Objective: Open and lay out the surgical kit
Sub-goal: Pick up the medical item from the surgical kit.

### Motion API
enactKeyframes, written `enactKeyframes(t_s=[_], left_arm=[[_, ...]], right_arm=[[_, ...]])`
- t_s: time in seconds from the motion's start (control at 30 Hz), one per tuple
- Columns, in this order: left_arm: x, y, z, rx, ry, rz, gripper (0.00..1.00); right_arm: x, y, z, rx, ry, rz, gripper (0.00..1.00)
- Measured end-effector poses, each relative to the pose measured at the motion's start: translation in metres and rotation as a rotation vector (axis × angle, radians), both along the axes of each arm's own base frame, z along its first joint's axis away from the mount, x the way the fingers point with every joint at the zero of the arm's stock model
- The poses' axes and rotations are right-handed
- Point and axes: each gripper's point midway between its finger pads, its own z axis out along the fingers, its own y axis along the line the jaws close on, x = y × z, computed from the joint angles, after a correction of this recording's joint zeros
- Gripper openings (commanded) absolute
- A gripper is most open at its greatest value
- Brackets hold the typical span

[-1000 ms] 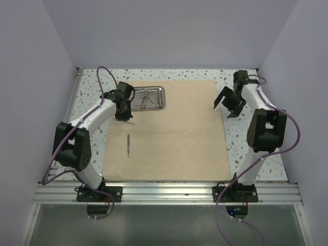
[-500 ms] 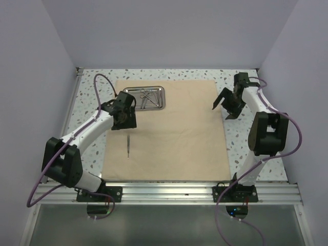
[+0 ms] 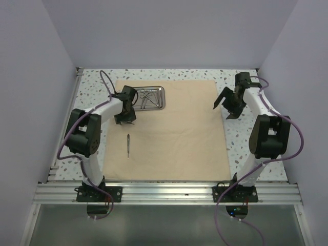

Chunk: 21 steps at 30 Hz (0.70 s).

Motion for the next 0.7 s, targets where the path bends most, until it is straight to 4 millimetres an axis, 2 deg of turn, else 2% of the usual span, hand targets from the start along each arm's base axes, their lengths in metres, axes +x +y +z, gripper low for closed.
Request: enactKeyframes(t_s=[0.17, 0.3, 0.4, 0.63, 0.7], left_arm=[[0.013, 0.001, -0.003, 0.009, -0.017, 0.016, 0.58], [0.018, 0.001, -0.008, 0.013, -0.015, 0.021, 0.5], [0.02, -0.001, -0.009, 0.003, -0.02, 0.021, 0.41], [0.019, -0.005, -0.011, -0.027, -0.055, 0.03, 0.0], [0.018, -0.005, -0.009, -0.032, -0.069, 0.03, 0.0]], right_arm=[[-0.001, -0.001, 0.0, -0.008, 0.001, 0.008, 0.88], [-0.002, -0.002, -0.001, -0.013, 0.005, 0.01, 0.88], [-0.002, -0.003, -0.001, -0.02, 0.007, 0.01, 0.88], [0.0, -0.005, -0.001, -0.031, 0.008, 0.01, 0.88], [0.001, -0.005, -0.003, -0.031, 0.012, 0.01, 0.88]])
